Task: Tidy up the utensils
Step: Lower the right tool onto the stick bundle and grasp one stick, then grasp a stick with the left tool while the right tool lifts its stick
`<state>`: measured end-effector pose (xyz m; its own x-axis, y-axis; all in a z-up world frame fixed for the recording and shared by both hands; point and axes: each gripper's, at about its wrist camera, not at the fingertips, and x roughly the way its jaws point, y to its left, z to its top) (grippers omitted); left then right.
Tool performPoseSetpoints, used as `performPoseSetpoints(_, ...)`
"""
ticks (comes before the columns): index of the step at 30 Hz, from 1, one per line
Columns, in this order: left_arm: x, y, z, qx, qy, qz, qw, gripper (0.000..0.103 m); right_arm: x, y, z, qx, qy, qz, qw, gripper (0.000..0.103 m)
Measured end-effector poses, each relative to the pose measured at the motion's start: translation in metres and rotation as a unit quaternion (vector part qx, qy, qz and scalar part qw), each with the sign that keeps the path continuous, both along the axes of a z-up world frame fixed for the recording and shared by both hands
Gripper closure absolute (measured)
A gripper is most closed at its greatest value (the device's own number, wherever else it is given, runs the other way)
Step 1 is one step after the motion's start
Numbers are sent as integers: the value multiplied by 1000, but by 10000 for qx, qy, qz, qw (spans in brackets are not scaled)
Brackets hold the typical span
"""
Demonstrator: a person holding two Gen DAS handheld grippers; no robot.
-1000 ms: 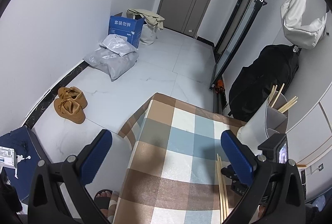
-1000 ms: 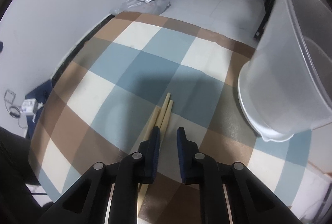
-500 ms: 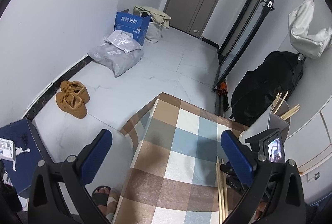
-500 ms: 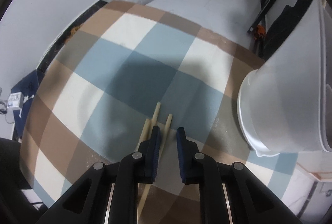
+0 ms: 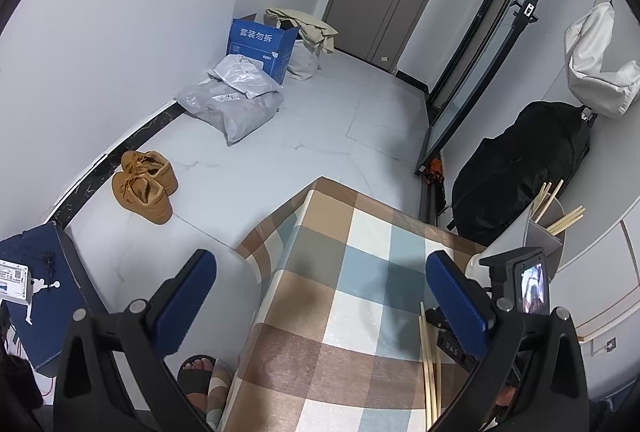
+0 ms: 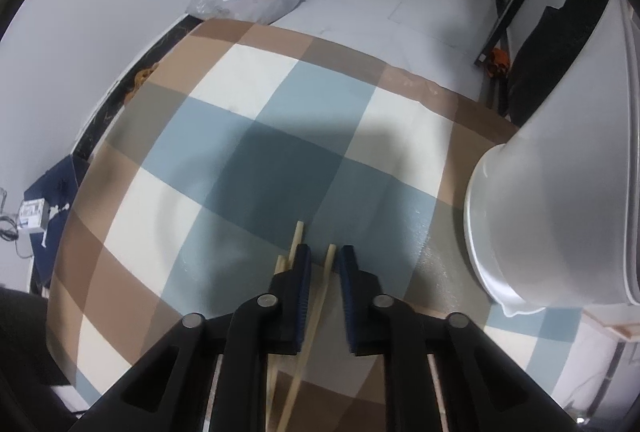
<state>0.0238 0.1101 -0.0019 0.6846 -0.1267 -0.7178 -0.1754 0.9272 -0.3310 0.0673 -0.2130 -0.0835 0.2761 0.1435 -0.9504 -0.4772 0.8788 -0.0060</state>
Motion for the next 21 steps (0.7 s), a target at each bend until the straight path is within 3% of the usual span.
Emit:
performPoseSetpoints(5, 2, -2, -3, 55, 82, 65, 9999, 1, -6, -9, 4, 212, -111, -71, 9997, 99)
performPoseSetpoints(9, 6, -10, -9, 195, 219, 17, 9996, 1, -8, -35, 26, 752, -293, -408, 9959, 99)
performPoseSetpoints(13, 12, -34, -27, 260, 626, -489, 9965, 1, -18, -75, 51, 1313, -441, -739, 9876, 99)
performPoseSetpoints(18, 18, -73, -67, 13, 1498, -1287, 9803, 1, -29, -129, 67, 2134, -466, -1284, 9674, 99)
performPoseSetpoints(21, 19, -102, -84, 157, 1872, -1536, 9701, 1, -35, -161, 68, 2517, -435, -1615, 9532, 99)
